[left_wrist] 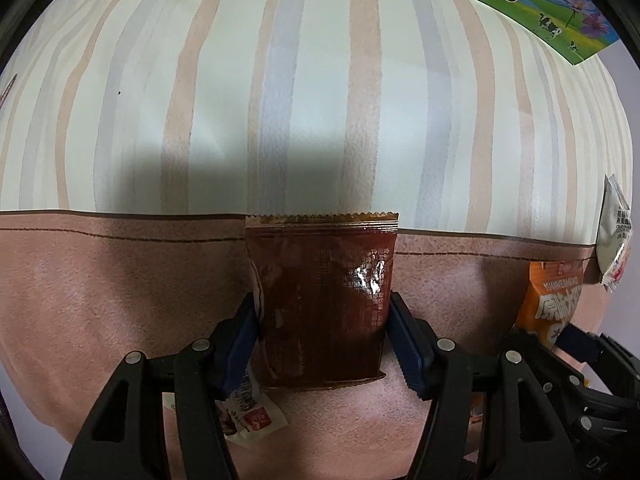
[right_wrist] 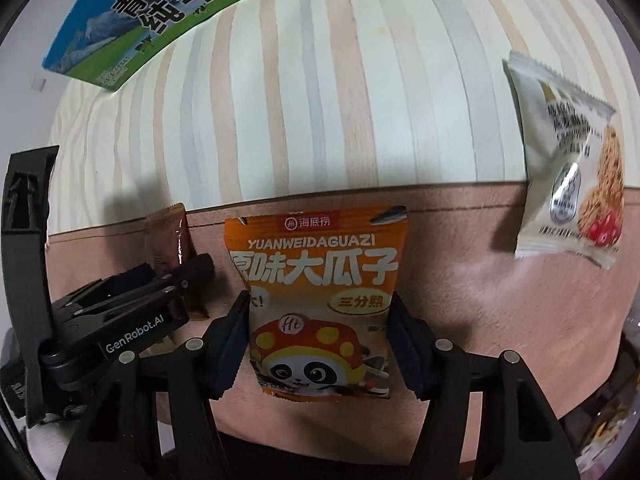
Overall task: Organize snacks
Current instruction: 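Carry jerky pack with left tool while right tool carries seed bag to box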
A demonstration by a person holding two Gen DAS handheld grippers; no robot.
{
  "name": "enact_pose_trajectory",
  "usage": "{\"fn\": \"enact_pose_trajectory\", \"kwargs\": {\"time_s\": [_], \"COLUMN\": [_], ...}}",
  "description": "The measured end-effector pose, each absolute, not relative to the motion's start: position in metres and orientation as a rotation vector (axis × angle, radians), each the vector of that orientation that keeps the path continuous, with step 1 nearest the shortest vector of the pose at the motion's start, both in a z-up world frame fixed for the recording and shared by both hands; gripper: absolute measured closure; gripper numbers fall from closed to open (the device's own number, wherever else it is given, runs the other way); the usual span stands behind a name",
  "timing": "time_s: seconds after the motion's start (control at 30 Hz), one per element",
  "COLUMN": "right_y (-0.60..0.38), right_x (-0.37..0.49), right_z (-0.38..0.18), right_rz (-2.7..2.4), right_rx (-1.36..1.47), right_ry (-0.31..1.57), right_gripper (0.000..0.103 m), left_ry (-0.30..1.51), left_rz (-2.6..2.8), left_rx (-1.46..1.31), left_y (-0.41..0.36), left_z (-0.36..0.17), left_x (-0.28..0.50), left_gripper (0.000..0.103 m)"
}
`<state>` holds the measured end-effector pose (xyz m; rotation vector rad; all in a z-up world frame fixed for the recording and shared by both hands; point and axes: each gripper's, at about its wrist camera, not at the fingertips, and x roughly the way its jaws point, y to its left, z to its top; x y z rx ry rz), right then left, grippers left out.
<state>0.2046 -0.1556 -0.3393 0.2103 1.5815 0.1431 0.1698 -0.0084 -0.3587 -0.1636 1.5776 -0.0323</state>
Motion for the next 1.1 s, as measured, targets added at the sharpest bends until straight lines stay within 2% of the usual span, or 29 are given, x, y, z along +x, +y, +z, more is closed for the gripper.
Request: {"fn": "enact_pose_trajectory", "kwargs": {"time_s": [0.27,0.47,0.67,0.87,1.0,1.1], "right_y": [-0.155,-0.169,-0.178,-0.181,-0.178,-0.178], "right_x": [0.203,0.195,0.219,0.276,0.328,0.383], "right_z": [-0.359,-0.327,-0.251,-0.161,-0.119,-0.113], "right_rz": [0.119,0.162,0.257,0.334,0.315,0.288], "right_rx": [0.123,0.212,0.293,0.321,0.275,0.251], "right_ry": [1.579,1.524,1.393,1.239,1.157,1.145], "right_gripper": [0.036,0.045,0.045,0.045,0.045,0.045], "left_ry": [1.549,1.517,1.402,1.252,1.217,1.244], "left_rz": [-0.052,-0.091,-0.155,-0.227,-0.236,-0.218], "left_rx": [-0.136,-0.179,-0.267,-0.315,-0.311,-0.293], "left_y": [-0.003,0.004,0.015,0.023,0.026,0.026], "left_z": [-0.332,-0.300,-0.225,-0.133,-0.105,-0.107], "left_x": [0.158,0.153,0.176,0.241,0.297,0.355], "left_gripper": [0.048,0.048,0.048,0.047,0.047,0.047]}}
